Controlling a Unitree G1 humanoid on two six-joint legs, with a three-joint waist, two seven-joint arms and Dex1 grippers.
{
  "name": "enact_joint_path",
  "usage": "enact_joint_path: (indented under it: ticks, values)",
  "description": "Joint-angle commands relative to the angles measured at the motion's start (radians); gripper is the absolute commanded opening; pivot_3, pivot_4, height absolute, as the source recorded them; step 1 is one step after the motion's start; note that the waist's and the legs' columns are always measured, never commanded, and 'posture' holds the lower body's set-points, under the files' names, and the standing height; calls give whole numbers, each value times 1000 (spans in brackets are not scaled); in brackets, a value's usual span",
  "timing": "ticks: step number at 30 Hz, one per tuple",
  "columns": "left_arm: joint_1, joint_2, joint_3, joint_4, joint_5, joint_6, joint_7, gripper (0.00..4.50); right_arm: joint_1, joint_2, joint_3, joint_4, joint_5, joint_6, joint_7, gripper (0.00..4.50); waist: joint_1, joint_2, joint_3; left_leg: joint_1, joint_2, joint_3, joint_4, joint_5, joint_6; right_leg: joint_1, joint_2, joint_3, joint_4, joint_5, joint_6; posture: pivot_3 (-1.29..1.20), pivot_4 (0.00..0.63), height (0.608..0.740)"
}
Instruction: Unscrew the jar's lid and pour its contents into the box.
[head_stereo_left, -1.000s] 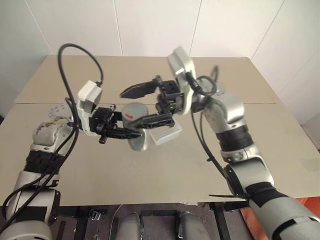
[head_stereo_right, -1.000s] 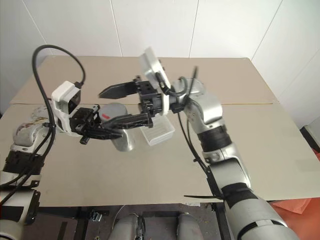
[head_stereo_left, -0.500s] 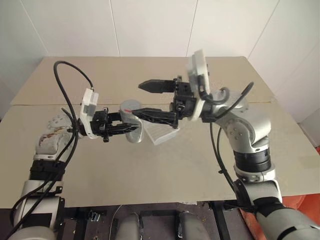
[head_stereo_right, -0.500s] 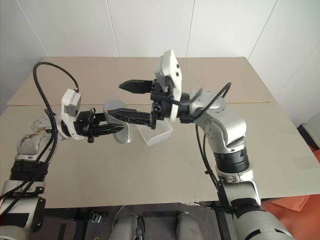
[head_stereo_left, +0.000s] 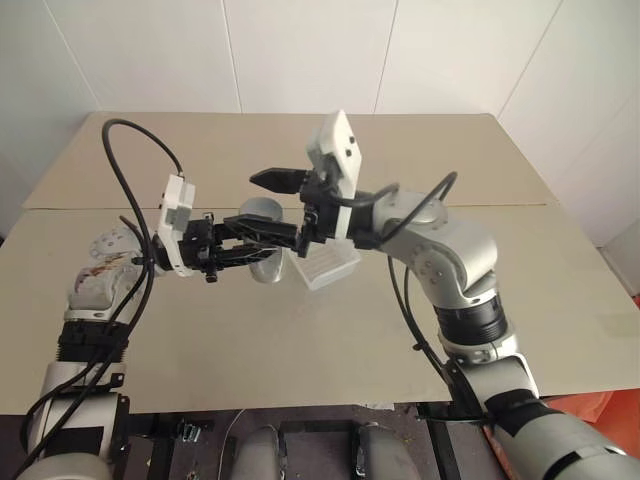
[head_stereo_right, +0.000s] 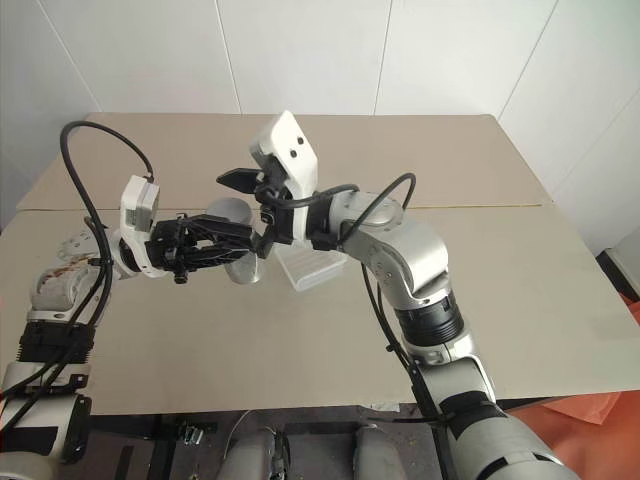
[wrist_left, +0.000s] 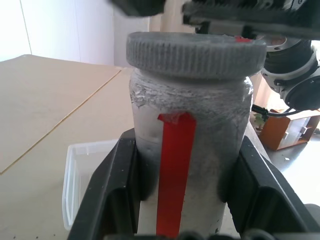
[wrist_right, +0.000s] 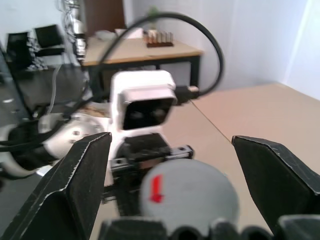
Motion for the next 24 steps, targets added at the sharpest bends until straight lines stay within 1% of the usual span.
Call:
enact_joint_path:
  ticks: [1, 7, 12, 24]
  values:
    - [2, 7, 31, -42, -12, -1, -9, 1889, -32, 7, 15, 12, -41, -17, -24, 4500, 1, 0, 0, 0, 0, 0, 0, 0, 0, 0, 0, 0, 0, 0, 0, 0, 150, 740]
    - [1, 16, 37, -44, -10, 1, -9, 1889, -24, -4, 11, 23, -63, -12, -22, 4500, 0, 0, 0, 0, 0, 0, 0, 0, 0, 0, 0, 0, 0, 0, 0, 0, 150, 740]
    - [3, 26, 42, -46, -14, 6, -15, 1889, -10, -32, -17, 16, -60, -16, -17, 4500, 0, 0, 0, 0, 0, 0, 0, 0, 0, 0, 0, 0, 0, 0, 0, 0, 150, 740]
    - [14, 51, 64, -64, -23, 9, -16, 1889, 56, -193, -114, -44, -9, 28, -19, 4500, 1, 0, 0, -1, 0, -1, 0, 0, 0, 0, 0, -1, -1, 0, 0, 0, 150, 740]
